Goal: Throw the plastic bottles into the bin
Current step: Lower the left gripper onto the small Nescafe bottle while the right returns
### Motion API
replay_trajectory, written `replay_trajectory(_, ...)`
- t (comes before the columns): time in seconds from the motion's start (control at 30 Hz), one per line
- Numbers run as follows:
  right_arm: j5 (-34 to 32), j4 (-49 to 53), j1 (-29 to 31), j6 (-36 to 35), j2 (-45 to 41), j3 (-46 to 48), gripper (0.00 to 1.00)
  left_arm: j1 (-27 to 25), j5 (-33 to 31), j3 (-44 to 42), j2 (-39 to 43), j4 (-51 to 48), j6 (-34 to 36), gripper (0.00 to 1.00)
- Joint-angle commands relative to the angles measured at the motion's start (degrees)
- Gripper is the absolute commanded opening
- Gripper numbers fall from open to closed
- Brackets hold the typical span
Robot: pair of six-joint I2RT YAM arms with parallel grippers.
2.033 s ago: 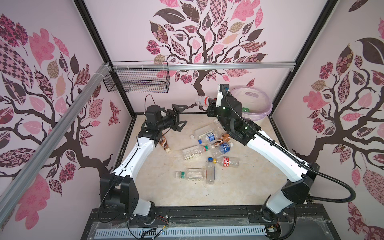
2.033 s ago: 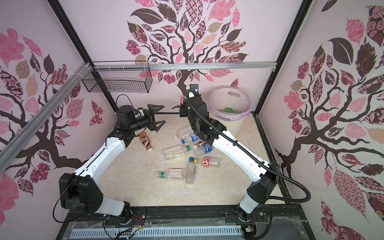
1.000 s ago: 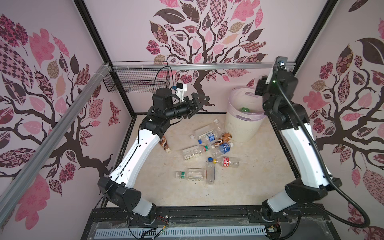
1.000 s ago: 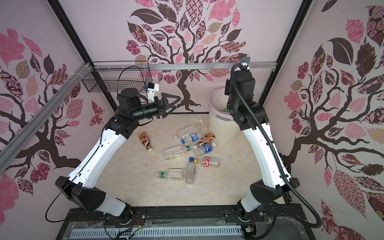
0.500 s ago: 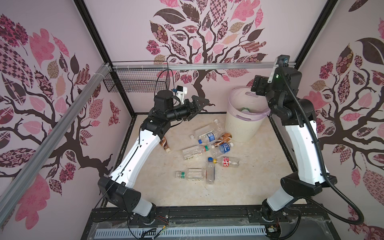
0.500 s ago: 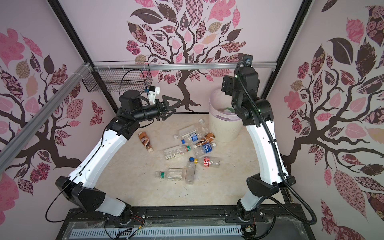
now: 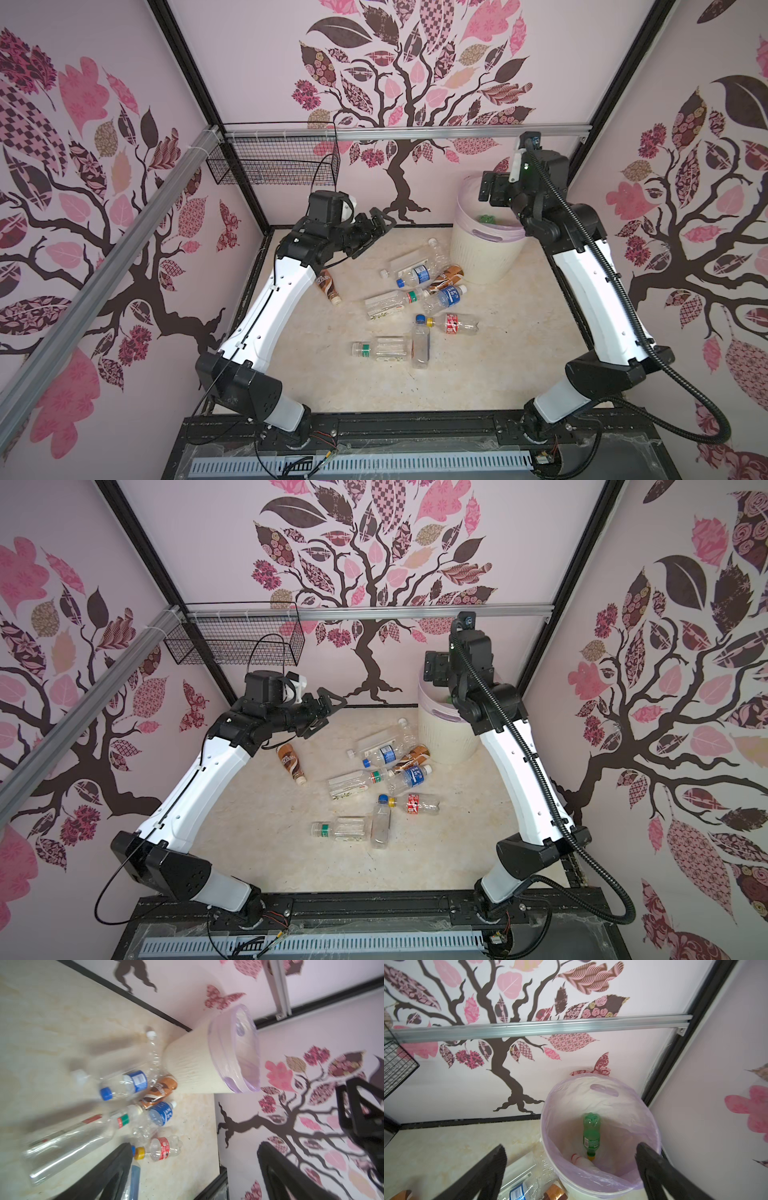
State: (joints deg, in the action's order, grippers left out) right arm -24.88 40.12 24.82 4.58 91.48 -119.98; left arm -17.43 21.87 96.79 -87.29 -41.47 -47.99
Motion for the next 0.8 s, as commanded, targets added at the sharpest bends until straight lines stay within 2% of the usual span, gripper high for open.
replay_trajectory(0.0, 3.4, -5.9, 5.4, -1.5, -2.7, 4.8, 1.00, 4.9, -9.9, -1.9, -0.9, -8.9, 0.1, 0.98)
replay_trajectory(0.2, 12.3, -14.7, 10.3, 3.4, -5.2, 18.6, 1.00, 13.2, -15.8, -5.0, -4.3, -14.3, 4.4, 0.98)
replay_trajectory(0.33, 15.8, -18.6, 13.5, 4.5, -4.5, 24.7, 1.00, 17.1, -15.8, -8.3, -6.3, -11.7, 6.9, 0.98)
replay_trajectory(0.43, 17.4, -21.0, 15.9, 5.5, -3.5, 28.3, 1.00, 18.1, -15.3, -9.1, -8.6, -9.1, 11.3, 0.98)
replay_trajectory(0.53, 19.6, -24.0, 17.3, 6.7, -3.1, 32.2, 0.99, 18.3, -18.9, -8.2, -11.4, -8.8, 14.9, 0.98)
replay_trajectory(0.63, 22.1, -26.3, 17.6, 8.1, -3.3, 36.0, 0.99, 18.4, -21.8, -5.9, -15.6, -9.1, 16.4, 0.98)
replay_trajectory(0.77, 23.8, -27.5, 17.5, 8.7, -4.2, 39.7, 0.99, 18.4, -21.8, -2.3, -21.7, -9.8, 17.1, 0.98)
